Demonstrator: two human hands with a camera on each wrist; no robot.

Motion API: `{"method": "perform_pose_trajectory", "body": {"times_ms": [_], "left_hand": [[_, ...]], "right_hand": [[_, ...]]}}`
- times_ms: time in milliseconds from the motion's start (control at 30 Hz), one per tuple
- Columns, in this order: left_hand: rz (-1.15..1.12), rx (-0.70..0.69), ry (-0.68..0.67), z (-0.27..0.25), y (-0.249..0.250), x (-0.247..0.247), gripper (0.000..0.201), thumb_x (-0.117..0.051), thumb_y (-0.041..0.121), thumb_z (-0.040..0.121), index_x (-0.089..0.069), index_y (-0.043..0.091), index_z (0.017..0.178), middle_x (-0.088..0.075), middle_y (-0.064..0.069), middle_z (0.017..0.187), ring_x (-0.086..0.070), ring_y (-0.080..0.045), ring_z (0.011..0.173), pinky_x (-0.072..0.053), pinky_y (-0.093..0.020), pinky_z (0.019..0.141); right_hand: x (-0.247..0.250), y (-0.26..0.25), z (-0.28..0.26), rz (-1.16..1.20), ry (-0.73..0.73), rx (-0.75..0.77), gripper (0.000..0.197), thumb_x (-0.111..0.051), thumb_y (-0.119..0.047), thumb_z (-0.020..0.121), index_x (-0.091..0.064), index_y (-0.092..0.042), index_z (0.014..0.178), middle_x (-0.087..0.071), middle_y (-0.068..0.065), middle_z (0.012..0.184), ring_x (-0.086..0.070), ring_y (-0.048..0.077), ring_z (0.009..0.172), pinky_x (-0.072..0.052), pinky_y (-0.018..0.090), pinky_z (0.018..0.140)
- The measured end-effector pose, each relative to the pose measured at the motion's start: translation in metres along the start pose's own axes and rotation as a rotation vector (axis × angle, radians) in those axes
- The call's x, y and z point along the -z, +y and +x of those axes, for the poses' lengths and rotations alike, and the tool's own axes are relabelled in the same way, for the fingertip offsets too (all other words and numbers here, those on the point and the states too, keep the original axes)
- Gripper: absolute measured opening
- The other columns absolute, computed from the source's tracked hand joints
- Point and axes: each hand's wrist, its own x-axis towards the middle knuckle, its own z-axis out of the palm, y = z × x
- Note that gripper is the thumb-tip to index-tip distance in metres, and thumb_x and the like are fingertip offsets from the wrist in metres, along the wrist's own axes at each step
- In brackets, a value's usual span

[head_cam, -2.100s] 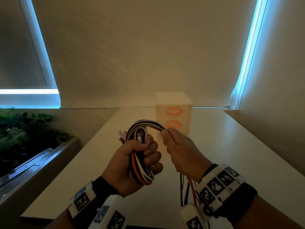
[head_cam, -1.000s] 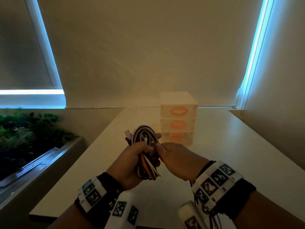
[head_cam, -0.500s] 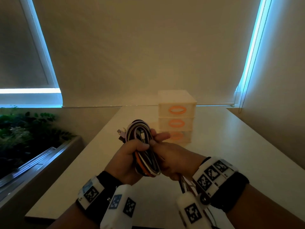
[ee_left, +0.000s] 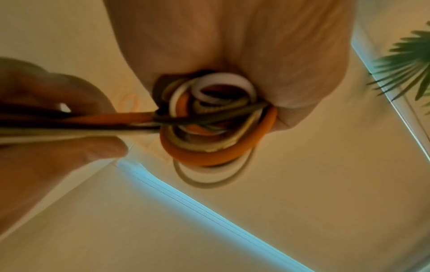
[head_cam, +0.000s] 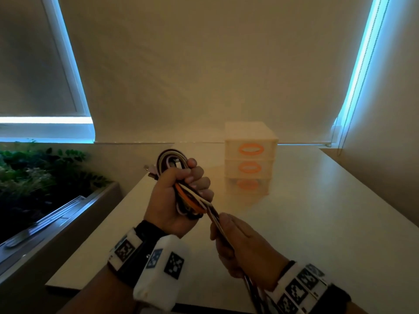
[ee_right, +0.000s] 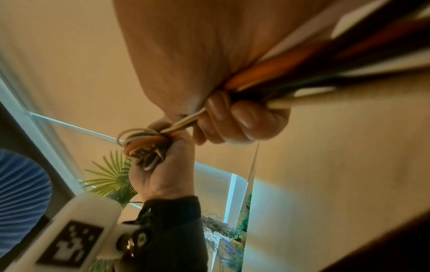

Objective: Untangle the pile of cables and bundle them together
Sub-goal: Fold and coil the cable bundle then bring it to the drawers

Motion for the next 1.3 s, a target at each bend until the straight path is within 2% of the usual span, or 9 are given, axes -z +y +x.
{"method": "perform_pose_trajectory", "body": {"times_ms": [167, 367, 500, 633, 767, 867, 1067, 1200, 1300], "left_hand": [[0.077, -0.055, 0.184, 0.004, -0.001, -0.008, 0.008, -0.046, 0.009, 0.089, -0.050, 0.015, 0.091, -0.035, 0.005, 0.068, -0.036, -0.011, 0.051, -0.041, -0.025, 0.048], [0.053, -0.067, 0.293, 0.004, -0.007, -0.008, 0.010, -0.052, 0.015, 0.099, -0.055, 0.013, 0.089, -0.051, 0.001, 0.070, -0.071, -0.019, 0.074, -0.061, -0.032, 0.065], [0.056, 0.004, 0.212, 0.007, -0.003, -0.012, 0.019, -0.058, 0.022, 0.099, -0.051, 0.017, 0.083, -0.045, 0.006, 0.062, -0.049, -0.007, 0.047, -0.050, -0.023, 0.048], [0.125, -0.016, 0.187, 0.012, -0.001, -0.011, 0.020, -0.067, 0.024, 0.089, -0.049, 0.018, 0.082, -0.038, 0.007, 0.062, -0.039, -0.007, 0.045, -0.041, -0.022, 0.044], [0.172, -0.075, 0.265, 0.014, -0.003, -0.014, 0.014, -0.060, 0.017, 0.091, -0.052, 0.019, 0.080, -0.039, 0.006, 0.062, -0.037, -0.008, 0.045, -0.038, -0.022, 0.044], [0.251, -0.075, 0.252, 0.014, -0.005, -0.019, 0.010, -0.055, 0.012, 0.095, -0.057, 0.020, 0.090, -0.041, 0.005, 0.064, -0.037, -0.010, 0.047, -0.040, -0.024, 0.045], [0.327, -0.081, 0.246, 0.011, -0.015, -0.025, 0.013, -0.061, 0.012, 0.086, -0.054, 0.016, 0.096, -0.042, 0.000, 0.068, -0.042, -0.013, 0.052, -0.045, -0.026, 0.050], [0.297, -0.049, 0.241, 0.006, -0.021, -0.019, 0.017, -0.065, 0.012, 0.085, -0.058, 0.011, 0.100, -0.069, -0.009, 0.088, -0.072, -0.025, 0.081, -0.061, -0.045, 0.087], [0.304, -0.030, 0.239, 0.006, -0.020, -0.022, 0.013, -0.064, 0.011, 0.084, -0.060, 0.009, 0.097, -0.068, -0.009, 0.082, -0.072, -0.022, 0.075, -0.064, -0.039, 0.078]], "right_hand": [[-0.004, -0.003, -0.002, -0.121, -0.004, 0.011, 0.030, -0.039, -0.044, 0.103, -0.046, -0.017, 0.093, -0.035, -0.006, 0.059, -0.025, 0.012, 0.046, -0.024, 0.024, 0.043], [0.006, -0.007, -0.001, -0.065, -0.023, -0.092, 0.030, -0.040, -0.042, 0.104, -0.038, -0.018, 0.086, -0.036, -0.004, 0.061, -0.026, 0.012, 0.046, -0.024, 0.024, 0.043], [0.005, -0.011, -0.003, 0.006, -0.088, -0.133, 0.029, -0.040, -0.042, 0.104, -0.036, -0.019, 0.087, -0.032, -0.004, 0.062, -0.021, 0.012, 0.048, -0.021, 0.022, 0.043], [0.004, -0.015, -0.003, 0.000, -0.088, -0.128, 0.030, -0.040, -0.043, 0.104, -0.035, -0.018, 0.089, -0.031, -0.003, 0.062, -0.021, 0.012, 0.047, -0.022, 0.021, 0.042], [0.001, -0.021, -0.001, -0.161, -0.002, -0.013, 0.036, -0.045, -0.046, 0.100, -0.048, -0.010, 0.103, -0.052, 0.003, 0.067, -0.044, 0.017, 0.049, -0.044, 0.033, 0.050], [-0.002, -0.034, 0.001, 0.056, -0.029, 0.005, 0.064, -0.047, -0.066, 0.084, -0.049, -0.017, 0.125, -0.064, 0.014, 0.086, -0.057, 0.025, 0.060, -0.056, 0.037, 0.056], [-0.009, -0.034, 0.006, -0.109, 0.111, 0.035, 0.052, -0.042, -0.068, 0.090, -0.049, -0.022, 0.114, -0.041, 0.001, 0.068, -0.029, 0.011, 0.043, -0.028, 0.025, 0.044], [0.000, -0.031, 0.007, -0.188, 0.044, -0.007, 0.047, -0.041, -0.066, 0.093, -0.039, -0.045, 0.135, -0.037, -0.005, 0.060, -0.024, 0.010, 0.045, -0.022, 0.022, 0.042], [0.000, -0.037, 0.003, -0.177, -0.006, -0.042, 0.043, -0.040, -0.066, 0.094, -0.046, -0.038, 0.126, -0.035, -0.007, 0.057, -0.022, 0.009, 0.045, -0.021, 0.021, 0.041]]}}
